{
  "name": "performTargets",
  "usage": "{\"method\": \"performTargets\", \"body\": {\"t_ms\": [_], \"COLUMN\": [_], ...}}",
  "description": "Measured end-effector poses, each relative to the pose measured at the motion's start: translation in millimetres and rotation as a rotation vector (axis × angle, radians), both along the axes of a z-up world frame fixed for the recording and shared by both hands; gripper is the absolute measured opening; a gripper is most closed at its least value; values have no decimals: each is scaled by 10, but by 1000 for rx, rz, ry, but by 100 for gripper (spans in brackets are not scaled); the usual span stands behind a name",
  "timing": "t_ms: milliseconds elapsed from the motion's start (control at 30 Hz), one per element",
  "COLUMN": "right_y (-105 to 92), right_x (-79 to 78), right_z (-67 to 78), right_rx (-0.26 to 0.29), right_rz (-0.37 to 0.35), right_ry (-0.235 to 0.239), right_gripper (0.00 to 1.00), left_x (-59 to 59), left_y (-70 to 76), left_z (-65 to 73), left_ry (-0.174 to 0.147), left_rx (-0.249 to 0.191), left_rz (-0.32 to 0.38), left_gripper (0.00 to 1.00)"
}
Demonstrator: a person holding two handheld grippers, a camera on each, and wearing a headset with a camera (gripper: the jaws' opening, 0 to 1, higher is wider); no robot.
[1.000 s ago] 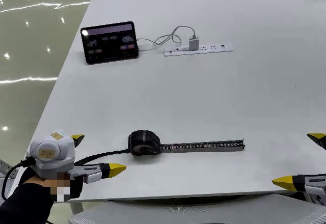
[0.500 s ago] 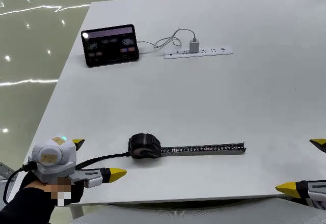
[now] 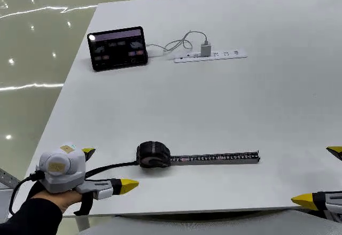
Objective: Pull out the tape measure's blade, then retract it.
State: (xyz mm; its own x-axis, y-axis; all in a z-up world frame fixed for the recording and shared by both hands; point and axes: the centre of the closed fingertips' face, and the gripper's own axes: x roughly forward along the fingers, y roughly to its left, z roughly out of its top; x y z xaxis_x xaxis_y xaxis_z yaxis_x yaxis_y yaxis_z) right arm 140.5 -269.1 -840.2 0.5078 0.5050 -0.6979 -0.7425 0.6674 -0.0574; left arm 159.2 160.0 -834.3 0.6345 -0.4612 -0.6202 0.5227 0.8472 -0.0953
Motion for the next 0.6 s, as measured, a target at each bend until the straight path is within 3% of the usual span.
{"method": "performTargets", "body": {"t_ms": [67,167,233,300,433,467,533,600], "right_y": [42,100,143,180,219,235,259,286], "right_x": [23,52,63,67,81,82,86,99], "right_z": [22,50,63,59,23,26,24,25], "right_rx": [0,-2,1,1,-18,-14,-19,-18], "right_rz": [9,25,38,48,60,62,73,81], "right_ry": [2,-1,1,6,15,15,14,11], "right_gripper": [100,100,100,100,100,100,100,100], "left_x": [57,105,138,176,323,333,401,448], "left_y": [-81,-175,-247,-352,-485,-486,-548,-597], "left_z": [84,91,89,98,107,87,148,162], "left_ry": [-35,-53,-40,-16,-14,7,-1,14], "left_rx": [-11,30,22,-19,9,28,30,32], "left_rz": [21,7,4,12,26,36,55,89], "left_gripper": [100,100,100,100,100,100,100,100]}}
